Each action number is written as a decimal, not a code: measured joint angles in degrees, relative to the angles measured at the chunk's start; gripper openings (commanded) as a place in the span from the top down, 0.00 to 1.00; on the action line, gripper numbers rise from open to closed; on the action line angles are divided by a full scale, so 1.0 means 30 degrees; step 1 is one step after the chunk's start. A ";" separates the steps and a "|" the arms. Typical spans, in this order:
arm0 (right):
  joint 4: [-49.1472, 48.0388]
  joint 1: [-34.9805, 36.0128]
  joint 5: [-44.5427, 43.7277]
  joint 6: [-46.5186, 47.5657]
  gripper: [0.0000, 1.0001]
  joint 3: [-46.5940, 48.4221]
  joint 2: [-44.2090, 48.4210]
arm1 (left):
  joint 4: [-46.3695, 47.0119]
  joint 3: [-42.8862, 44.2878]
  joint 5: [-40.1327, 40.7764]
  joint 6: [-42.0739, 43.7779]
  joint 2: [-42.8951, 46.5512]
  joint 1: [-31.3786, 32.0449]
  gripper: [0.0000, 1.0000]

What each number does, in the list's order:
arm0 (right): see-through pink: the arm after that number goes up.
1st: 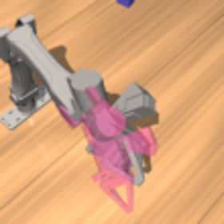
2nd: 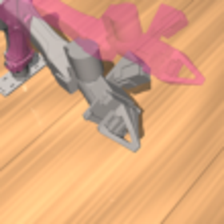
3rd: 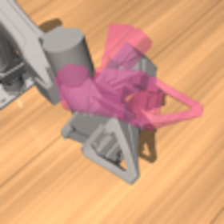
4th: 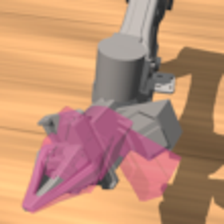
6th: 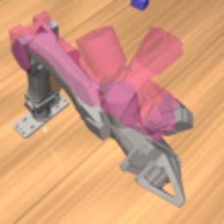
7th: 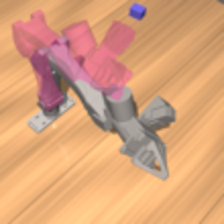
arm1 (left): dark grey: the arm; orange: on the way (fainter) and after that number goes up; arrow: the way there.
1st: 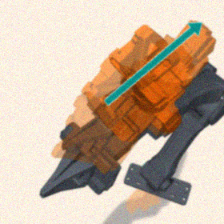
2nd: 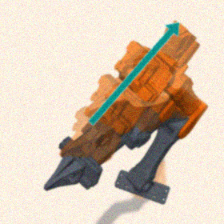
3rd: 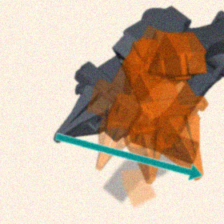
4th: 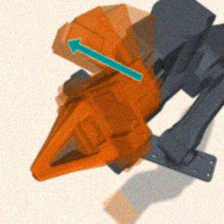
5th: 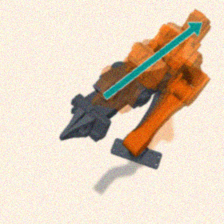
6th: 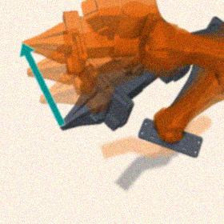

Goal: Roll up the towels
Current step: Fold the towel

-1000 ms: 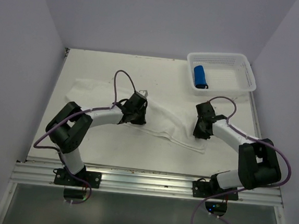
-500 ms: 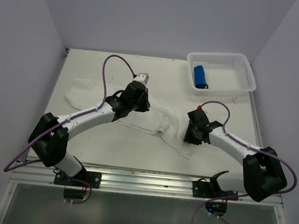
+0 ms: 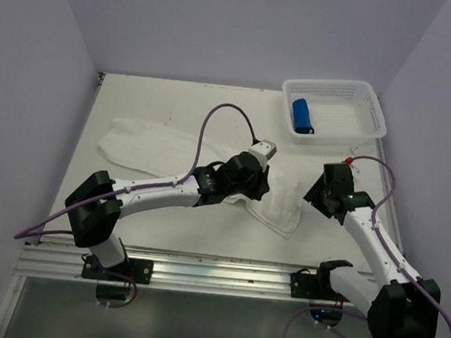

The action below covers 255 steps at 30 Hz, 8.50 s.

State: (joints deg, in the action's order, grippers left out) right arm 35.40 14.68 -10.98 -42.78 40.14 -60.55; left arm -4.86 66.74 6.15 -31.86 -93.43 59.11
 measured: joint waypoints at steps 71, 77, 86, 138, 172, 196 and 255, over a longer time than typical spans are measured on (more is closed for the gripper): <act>-0.0546 -0.8167 0.6011 0.1268 0.50 -0.1341 -0.0444 | -0.2025 0.5763 0.0648 0.3300 -0.9202 0.4182 1.00; -0.0539 -0.8167 0.6018 0.1275 0.50 -0.1341 -0.0444 | -0.2579 0.5982 0.1071 0.3300 -0.9129 0.4182 1.00; -0.0510 -0.8167 0.6011 0.1406 0.53 -0.1202 0.0051 | -0.3738 0.6674 0.2506 0.3286 -0.7949 0.4182 1.00; -0.8568 -0.1960 0.8772 -0.2266 0.98 -0.3636 -0.3162 | -0.5537 0.7927 0.9551 0.2018 -0.5034 0.3177 1.00; -1.5497 0.2040 -0.0663 -0.9253 1.00 -0.6965 -0.3096 | -0.5501 0.8801 0.9377 0.2696 -0.4634 0.3177 1.00; -1.3231 0.0962 -0.2616 -0.9908 0.94 -0.6776 0.0459 | -0.5158 0.7817 0.7847 0.2863 -0.4175 0.3177 1.00; -0.6433 -0.7373 0.4830 -0.3985 0.77 -0.2222 -0.1923 | -0.1814 0.7140 -0.0597 0.2841 -0.7715 0.4146 0.36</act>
State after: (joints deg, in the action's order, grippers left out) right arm 16.10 -7.44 3.51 -54.74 33.47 -66.32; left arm -10.31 88.16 4.36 -23.33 -116.57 71.55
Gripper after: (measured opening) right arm 0.223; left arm 0.530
